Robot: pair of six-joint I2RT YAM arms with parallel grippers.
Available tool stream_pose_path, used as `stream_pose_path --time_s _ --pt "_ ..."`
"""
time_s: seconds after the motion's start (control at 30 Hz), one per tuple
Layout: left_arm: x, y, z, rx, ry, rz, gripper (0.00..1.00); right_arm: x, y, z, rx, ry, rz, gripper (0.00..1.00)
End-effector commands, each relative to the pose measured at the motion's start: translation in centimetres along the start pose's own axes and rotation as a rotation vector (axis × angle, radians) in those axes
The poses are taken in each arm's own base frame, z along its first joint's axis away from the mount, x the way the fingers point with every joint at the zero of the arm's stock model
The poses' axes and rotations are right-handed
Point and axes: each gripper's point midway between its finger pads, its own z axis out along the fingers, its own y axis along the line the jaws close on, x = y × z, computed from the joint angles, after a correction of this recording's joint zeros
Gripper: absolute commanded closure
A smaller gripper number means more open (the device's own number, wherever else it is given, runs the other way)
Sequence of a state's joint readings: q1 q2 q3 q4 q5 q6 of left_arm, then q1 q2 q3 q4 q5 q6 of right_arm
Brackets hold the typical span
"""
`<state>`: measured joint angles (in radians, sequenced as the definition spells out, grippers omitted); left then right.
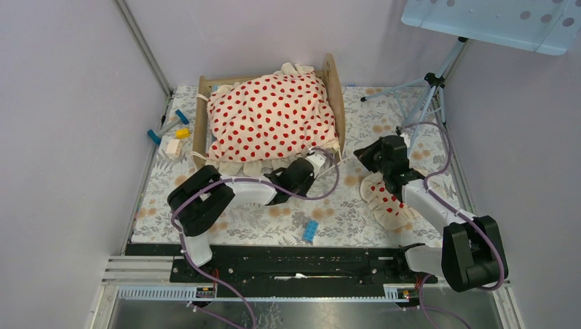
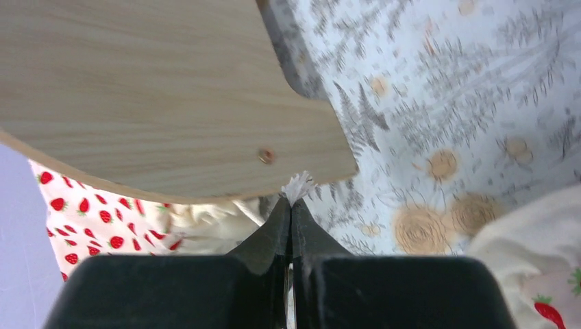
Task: Set up the pet bed
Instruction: Tie the ropes to the bed frame.
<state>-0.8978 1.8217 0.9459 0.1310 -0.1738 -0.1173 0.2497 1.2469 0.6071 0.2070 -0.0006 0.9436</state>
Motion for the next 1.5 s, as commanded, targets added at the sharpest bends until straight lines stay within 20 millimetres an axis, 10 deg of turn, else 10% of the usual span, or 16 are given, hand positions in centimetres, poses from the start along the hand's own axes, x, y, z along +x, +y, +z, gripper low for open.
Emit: stream_pose_path --time_s 0.0,0.53,0.73,0.83,0.97,1.2,1.47 --pt "-0.7 2.9 -1.2 -0.113 -0.054 -0.059 1.00 -4.4 3.9 -1.0 -0.062 -0.111 -0.113 1.00" --pt "4.0 8.1 -0.3 -0.234 0.031 -0.139 1.00 -9.5 9.8 -2.0 -0.189 -0.149 -0.187 1.00" --pt "4.4 6.9 -0.1 -0.156 0.052 -0.135 0.99 -8.1 9.5 -2.2 -0.221 -0.098 -0.227 1.00" --pt "3.2 5.1 -0.6 -0.052 0.043 -0.135 0.80 -6.5 8.9 -2.6 -0.245 -0.042 -0.277 1.00" --pt "1.0 3.7 -2.7 0.026 -0.004 -0.148 0.58 -3.7 6.3 -3.8 -0.218 0.055 -0.324 0.93" --pt "-1.4 2.1 -7.7 0.106 -0.072 -0.212 0.33 -1.5 0.9 -6.0 -0.066 0.077 -0.334 0.49" --pt "-2.5 5.1 -15.0 -0.031 -0.121 -0.351 0.17 -0.6 5.9 -6.8 -0.157 0.029 -0.427 0.47"
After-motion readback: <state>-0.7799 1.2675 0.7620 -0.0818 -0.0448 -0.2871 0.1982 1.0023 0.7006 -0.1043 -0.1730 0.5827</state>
